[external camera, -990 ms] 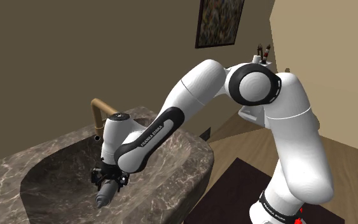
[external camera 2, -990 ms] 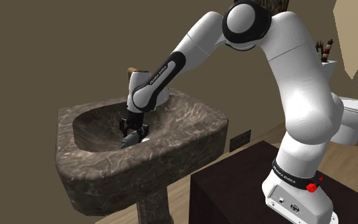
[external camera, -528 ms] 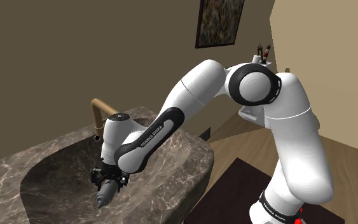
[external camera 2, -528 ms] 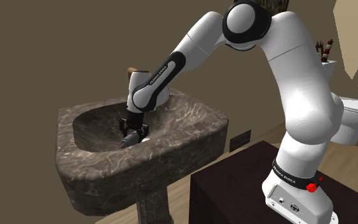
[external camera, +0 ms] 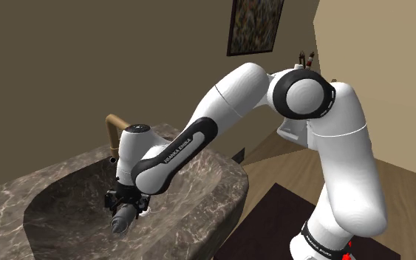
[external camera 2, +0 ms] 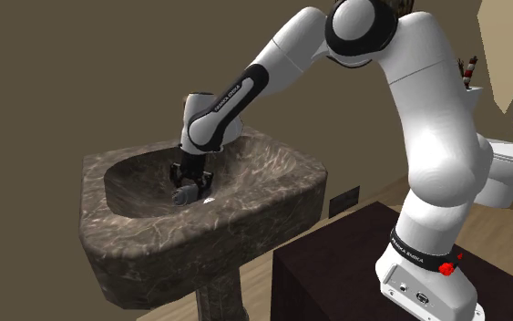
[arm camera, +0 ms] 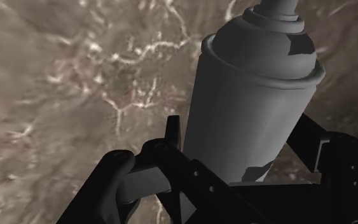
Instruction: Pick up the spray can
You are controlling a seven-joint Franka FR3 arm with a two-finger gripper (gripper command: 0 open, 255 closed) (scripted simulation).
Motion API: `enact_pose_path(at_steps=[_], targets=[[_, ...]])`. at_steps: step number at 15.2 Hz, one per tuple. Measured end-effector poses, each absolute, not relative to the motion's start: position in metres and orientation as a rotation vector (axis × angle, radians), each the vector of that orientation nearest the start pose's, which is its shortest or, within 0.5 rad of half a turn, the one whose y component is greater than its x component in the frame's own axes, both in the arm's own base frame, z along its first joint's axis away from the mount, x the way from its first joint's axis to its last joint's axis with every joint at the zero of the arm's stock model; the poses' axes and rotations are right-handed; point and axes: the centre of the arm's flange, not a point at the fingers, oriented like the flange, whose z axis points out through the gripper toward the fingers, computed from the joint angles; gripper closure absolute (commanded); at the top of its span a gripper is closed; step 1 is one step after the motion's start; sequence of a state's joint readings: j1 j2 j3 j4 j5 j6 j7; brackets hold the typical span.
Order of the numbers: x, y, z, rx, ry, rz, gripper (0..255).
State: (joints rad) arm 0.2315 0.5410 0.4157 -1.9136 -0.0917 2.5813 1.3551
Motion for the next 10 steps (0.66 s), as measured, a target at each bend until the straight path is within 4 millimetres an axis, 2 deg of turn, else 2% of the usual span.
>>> enact_pose_path(at_steps=[10], targets=[[0.525, 0.376, 0.299, -2.733, 1.007, 0.045, 255]])
